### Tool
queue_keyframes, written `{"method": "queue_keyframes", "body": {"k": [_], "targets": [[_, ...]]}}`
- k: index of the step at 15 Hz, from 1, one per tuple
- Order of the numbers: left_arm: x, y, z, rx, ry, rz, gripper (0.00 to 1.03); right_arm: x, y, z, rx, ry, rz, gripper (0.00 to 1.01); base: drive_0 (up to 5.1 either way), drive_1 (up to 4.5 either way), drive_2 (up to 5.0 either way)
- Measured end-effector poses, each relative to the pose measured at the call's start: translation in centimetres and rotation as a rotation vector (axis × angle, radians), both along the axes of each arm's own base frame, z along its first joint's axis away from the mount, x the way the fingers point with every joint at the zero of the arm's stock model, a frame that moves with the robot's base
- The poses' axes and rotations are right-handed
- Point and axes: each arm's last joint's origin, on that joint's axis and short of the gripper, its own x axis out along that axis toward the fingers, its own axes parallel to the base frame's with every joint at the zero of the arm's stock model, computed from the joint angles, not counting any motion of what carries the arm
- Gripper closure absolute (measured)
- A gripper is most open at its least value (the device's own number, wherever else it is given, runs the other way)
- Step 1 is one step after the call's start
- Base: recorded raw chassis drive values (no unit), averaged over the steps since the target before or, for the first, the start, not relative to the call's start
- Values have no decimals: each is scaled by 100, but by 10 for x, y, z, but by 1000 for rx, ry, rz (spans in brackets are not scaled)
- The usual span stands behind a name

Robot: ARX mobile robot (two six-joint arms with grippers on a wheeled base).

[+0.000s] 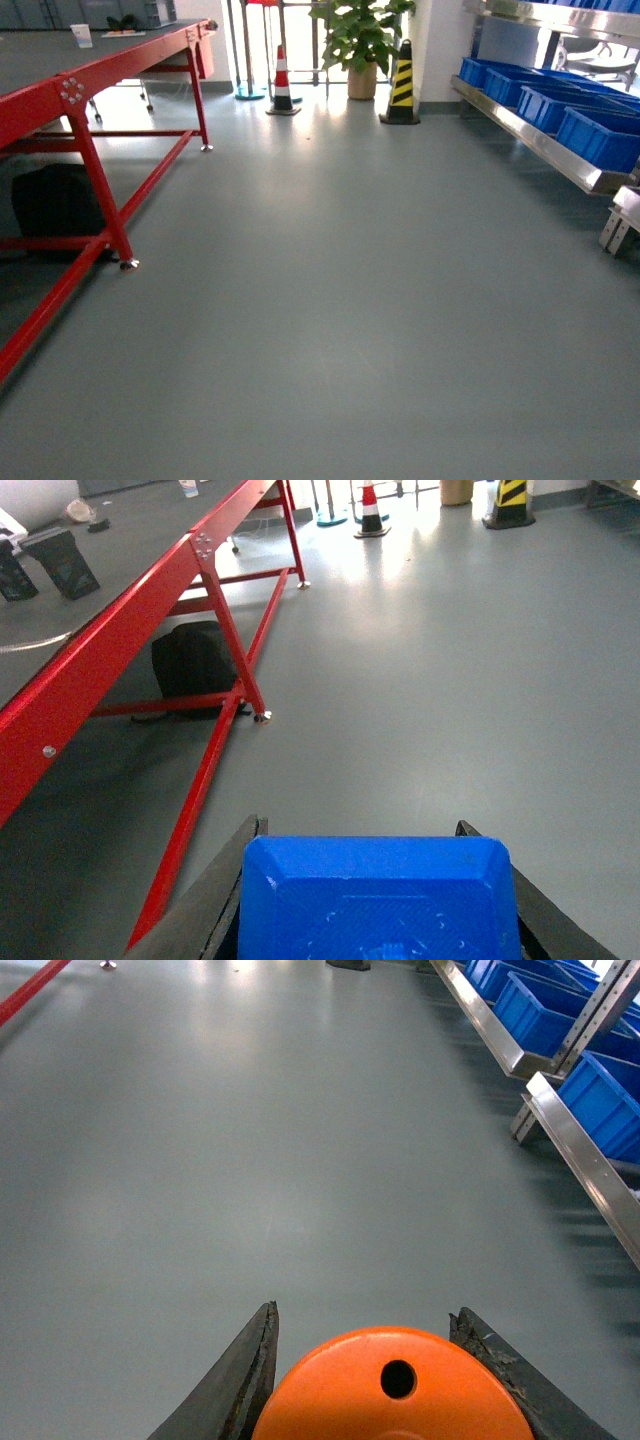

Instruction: Sort blue parts and orange caps into right shelf containers

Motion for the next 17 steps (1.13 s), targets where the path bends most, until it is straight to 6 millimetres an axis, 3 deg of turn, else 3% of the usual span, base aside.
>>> {"method": "queue_keyframes", "body": {"k": [17], "targets": [[0,0,-1,0,5,1,59,0,0,-1,0,6,0,57,0,424,-423]]}}
